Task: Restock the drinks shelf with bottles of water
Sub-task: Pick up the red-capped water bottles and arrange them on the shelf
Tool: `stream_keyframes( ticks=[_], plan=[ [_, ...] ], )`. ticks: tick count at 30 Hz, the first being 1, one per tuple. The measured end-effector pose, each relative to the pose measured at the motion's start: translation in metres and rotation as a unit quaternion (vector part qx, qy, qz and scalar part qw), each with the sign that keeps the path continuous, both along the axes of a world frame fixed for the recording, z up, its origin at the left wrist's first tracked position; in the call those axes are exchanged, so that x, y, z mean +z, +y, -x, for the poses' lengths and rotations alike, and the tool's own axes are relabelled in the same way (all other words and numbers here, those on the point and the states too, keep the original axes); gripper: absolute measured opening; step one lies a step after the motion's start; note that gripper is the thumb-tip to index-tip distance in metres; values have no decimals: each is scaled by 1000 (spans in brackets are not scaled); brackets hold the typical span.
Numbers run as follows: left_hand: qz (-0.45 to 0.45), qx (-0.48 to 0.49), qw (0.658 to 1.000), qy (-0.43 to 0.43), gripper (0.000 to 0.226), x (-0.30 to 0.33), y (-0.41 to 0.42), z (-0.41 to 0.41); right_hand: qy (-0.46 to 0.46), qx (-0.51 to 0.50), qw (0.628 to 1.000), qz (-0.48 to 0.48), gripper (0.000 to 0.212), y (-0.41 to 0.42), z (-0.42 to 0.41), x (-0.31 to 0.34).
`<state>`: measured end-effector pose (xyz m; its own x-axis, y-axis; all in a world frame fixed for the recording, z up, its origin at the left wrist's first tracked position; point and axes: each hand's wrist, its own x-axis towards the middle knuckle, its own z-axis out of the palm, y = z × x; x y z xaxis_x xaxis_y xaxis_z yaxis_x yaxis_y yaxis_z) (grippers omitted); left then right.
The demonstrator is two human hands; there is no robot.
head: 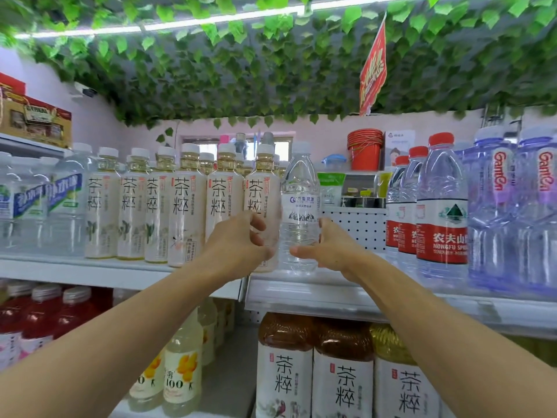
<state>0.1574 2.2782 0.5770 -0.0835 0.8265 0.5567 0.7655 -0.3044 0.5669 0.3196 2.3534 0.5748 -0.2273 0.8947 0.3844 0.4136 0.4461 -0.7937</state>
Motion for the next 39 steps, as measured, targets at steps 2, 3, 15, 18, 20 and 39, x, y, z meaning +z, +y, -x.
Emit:
stream_keyframes(
  ticks=[2,3,15,18,20,39],
  plan=[
    [3,4,1000,4,38,-2,-1,1,-3,1,1000,3,80,0,1,-1],
    [4,6,1000,4,38,-3,-1,1,-5,1,1000,2,79,-1,1,-2],
    [16,-19,1000,4,39,-8,-8,1,-18,-36,999,-12,90,-4,7,-3],
    [20,-20,1000,8,39,-10,-10,0,-36,-56,998,-22,88,-7,6,-6],
    [26,-29,999,7,40,-10,-13,-1,-40,-71,996,-40,82,-14,3,-8],
    [182,-291,939,-26,36,-164,-59,-117,-166,-267,940,-130,57,-175,-124,-173]
  ],
)
